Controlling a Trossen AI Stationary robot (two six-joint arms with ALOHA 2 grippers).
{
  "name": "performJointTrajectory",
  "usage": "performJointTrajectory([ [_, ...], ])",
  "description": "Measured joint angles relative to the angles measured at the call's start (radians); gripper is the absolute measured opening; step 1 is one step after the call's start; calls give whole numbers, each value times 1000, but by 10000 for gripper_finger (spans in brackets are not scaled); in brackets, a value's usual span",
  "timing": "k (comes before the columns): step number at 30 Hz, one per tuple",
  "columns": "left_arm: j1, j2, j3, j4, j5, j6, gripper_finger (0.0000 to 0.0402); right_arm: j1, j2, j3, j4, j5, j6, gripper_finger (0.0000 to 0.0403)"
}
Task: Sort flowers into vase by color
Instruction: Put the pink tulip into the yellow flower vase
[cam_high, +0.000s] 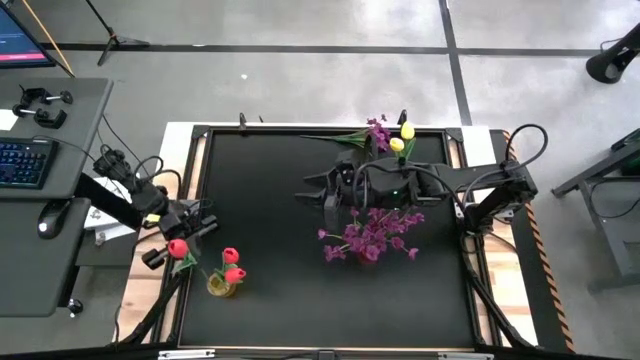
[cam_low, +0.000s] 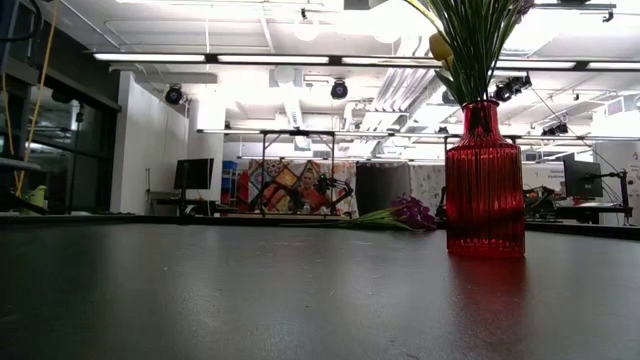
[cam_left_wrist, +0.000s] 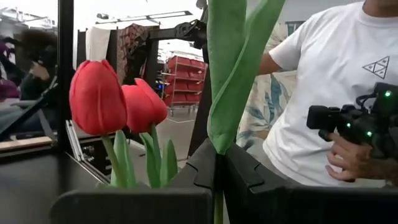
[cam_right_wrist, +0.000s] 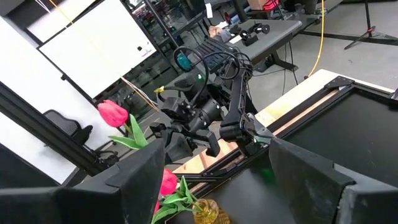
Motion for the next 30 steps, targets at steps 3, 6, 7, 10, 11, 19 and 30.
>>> performJointTrajectory([
  [3, 0, 0, 0, 6, -11, 16, 0, 0, 0, 0, 0, 0, 0, 275],
  [6, 0, 0, 0, 27, -31, 16, 0, 0, 0, 0, 0, 0, 0, 275],
  [7, 0, 1, 0, 40, -38, 20, 0, 0, 0, 0, 0, 0, 0, 275],
  [10, 0, 0, 0, 97, -52, 52, 0, 0, 0, 0, 0, 0, 0, 275],
  [11, 0, 0, 0, 108, -52, 58, 0, 0, 0, 0, 0, 0, 0, 275],
  [19, -1, 7, 0, 36, -51, 39, 0, 0, 0, 0, -1, 0, 0, 275],
  [30, -4, 55, 0, 22, -43, -1, 0, 0, 0, 0, -1, 0, 0, 275],
])
